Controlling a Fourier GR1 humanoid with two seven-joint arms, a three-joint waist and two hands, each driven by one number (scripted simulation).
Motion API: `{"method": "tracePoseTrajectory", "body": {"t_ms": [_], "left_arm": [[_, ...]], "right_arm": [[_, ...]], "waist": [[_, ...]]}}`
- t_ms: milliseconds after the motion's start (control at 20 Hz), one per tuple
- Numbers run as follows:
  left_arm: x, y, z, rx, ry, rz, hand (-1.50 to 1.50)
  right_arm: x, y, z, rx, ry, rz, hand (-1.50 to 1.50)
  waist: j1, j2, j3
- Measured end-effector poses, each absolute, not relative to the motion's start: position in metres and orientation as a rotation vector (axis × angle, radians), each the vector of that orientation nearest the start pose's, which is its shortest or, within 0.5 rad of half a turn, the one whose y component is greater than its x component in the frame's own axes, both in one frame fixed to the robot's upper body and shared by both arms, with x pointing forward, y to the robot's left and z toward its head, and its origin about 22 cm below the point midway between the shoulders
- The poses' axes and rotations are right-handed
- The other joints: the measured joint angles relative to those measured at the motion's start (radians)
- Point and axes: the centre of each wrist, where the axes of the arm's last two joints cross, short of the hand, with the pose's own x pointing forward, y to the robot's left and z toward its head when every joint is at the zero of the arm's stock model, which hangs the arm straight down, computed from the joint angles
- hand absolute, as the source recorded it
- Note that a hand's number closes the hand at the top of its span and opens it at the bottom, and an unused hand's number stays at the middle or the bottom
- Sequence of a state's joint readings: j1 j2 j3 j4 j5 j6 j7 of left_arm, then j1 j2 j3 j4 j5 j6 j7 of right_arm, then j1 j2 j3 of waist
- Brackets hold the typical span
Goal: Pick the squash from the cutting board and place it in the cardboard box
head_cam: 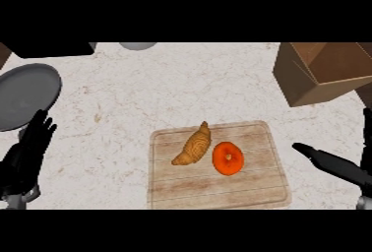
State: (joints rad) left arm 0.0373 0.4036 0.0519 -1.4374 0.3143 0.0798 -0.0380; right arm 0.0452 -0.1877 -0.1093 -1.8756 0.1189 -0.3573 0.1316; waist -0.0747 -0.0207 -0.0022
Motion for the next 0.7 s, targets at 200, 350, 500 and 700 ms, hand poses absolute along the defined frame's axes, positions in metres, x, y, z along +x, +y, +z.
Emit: {"method": "tracePoseTrajectory", "body": {"t_ms": [200, 350, 500, 700], "left_arm": [[0.235, 0.338, 0.014, 0.151, -1.451, 0.077, 0.0], [0.237, 0.334, 0.023, 0.117, -1.448, 0.067, 0.0], [0.241, 0.329, 0.031, 0.092, -1.449, 0.064, 0.0], [0.244, 0.326, 0.04, 0.079, -1.457, 0.056, 0.0]], "right_arm": [[0.196, -0.266, 0.087, -0.813, -1.854, -0.225, -1.5], [0.174, -0.242, 0.092, -0.904, -1.874, -0.154, -1.5], [0.156, -0.231, 0.085, -0.95, -1.757, -0.011, -1.5], [0.139, -0.231, 0.079, -1.018, -1.515, 0.193, -1.5]], "waist": [[0.015, 0.001, -0.001], [0.034, 0.005, -0.002], [0.045, 0.011, -0.005], [0.057, 0.019, -0.009]]}}
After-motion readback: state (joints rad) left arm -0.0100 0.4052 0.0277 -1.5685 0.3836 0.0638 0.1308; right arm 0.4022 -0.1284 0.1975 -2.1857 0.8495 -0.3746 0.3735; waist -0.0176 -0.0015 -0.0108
